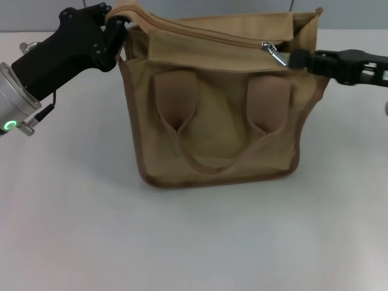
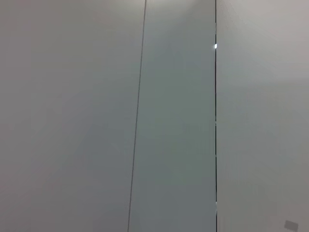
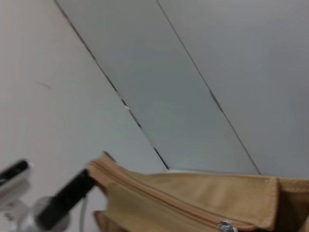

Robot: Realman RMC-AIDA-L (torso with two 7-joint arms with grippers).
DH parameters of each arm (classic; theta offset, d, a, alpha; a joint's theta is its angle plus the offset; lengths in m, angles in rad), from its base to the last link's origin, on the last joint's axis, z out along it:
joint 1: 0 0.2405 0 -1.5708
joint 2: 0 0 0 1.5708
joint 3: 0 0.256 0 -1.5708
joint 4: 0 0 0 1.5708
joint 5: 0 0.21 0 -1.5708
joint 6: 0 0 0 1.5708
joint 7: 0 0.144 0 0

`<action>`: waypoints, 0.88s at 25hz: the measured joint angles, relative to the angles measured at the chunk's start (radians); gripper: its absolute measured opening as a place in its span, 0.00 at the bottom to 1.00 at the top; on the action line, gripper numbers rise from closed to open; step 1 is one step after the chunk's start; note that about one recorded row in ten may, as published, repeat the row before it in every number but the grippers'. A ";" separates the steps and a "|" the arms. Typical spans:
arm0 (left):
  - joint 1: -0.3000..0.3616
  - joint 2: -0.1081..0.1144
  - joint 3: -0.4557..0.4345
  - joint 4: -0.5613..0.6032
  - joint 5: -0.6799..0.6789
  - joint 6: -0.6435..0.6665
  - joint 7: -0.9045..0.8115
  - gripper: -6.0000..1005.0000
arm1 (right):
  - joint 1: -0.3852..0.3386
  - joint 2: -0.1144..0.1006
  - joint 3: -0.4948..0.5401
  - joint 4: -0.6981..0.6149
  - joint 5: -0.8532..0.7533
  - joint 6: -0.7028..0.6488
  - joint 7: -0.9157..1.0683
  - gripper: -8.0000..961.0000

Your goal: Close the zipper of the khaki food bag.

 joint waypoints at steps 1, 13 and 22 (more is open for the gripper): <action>0.000 0.000 0.000 0.000 0.000 -0.003 0.000 0.07 | -0.007 0.002 0.029 0.003 0.008 -0.033 -0.026 0.12; 0.000 -0.003 0.000 -0.010 -0.010 -0.053 -0.004 0.07 | -0.093 -0.008 0.063 0.165 0.081 -0.366 -0.590 0.55; 0.021 -0.004 0.001 -0.013 -0.010 -0.090 -0.007 0.08 | -0.077 0.009 0.028 0.276 -0.151 -0.305 -0.851 0.73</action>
